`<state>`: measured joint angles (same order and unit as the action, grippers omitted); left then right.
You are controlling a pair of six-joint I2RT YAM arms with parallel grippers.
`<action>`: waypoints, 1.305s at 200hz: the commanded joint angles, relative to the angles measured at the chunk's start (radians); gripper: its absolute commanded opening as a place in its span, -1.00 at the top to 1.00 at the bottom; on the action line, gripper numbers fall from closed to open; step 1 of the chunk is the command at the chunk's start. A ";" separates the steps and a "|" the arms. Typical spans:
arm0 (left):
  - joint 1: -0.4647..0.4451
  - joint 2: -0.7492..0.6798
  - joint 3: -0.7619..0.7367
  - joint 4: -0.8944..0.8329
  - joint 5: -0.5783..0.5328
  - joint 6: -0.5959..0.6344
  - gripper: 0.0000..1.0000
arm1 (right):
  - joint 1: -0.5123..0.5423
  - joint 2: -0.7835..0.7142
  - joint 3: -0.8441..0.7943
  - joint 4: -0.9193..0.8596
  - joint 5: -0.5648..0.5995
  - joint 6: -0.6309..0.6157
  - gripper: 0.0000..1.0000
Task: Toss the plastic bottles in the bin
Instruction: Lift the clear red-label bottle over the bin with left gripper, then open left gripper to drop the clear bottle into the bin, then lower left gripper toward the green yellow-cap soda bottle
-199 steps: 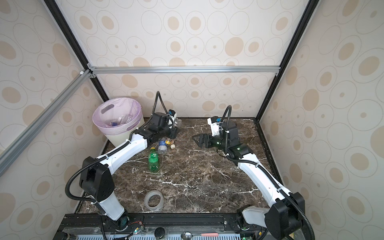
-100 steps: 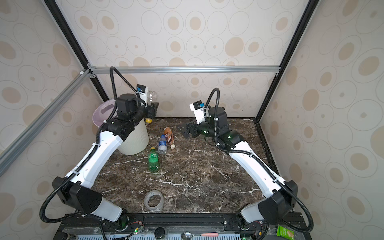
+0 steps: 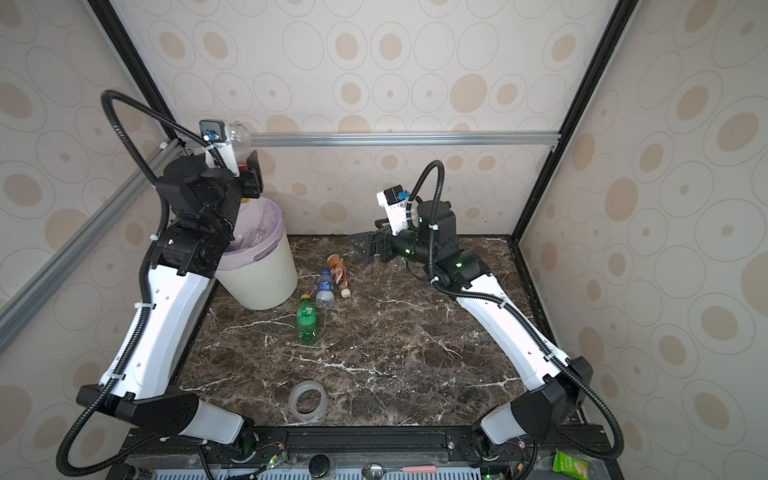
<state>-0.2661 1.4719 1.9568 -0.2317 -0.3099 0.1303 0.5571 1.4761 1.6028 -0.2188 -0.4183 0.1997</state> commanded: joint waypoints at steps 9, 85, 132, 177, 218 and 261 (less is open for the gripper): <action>0.041 -0.007 0.040 0.063 -0.040 0.045 -0.34 | 0.007 0.019 0.013 -0.001 -0.011 -0.001 -0.99; 0.236 -0.027 -0.235 -0.044 0.165 -0.227 -0.98 | 0.006 0.024 -0.006 -0.027 -0.008 -0.017 -0.99; 0.142 -0.059 -0.080 -0.053 0.214 -0.218 -0.98 | 0.007 0.027 -0.040 0.027 -0.019 0.021 -0.99; 0.032 -0.049 -0.121 -0.081 0.219 -0.229 -0.98 | 0.005 0.010 -0.070 0.020 0.019 0.023 -0.99; -0.097 -0.007 -0.178 -0.167 0.108 -0.201 -0.98 | -0.003 -0.012 -0.111 -0.014 0.052 0.018 -0.99; -0.123 -0.049 -0.352 -0.172 0.158 -0.322 -0.98 | -0.043 -0.004 -0.211 -0.001 0.102 0.078 -1.00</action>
<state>-0.3790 1.4662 1.6699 -0.3817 -0.1627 -0.1093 0.5396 1.4830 1.4483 -0.2199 -0.3584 0.2348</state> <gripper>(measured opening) 0.990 0.997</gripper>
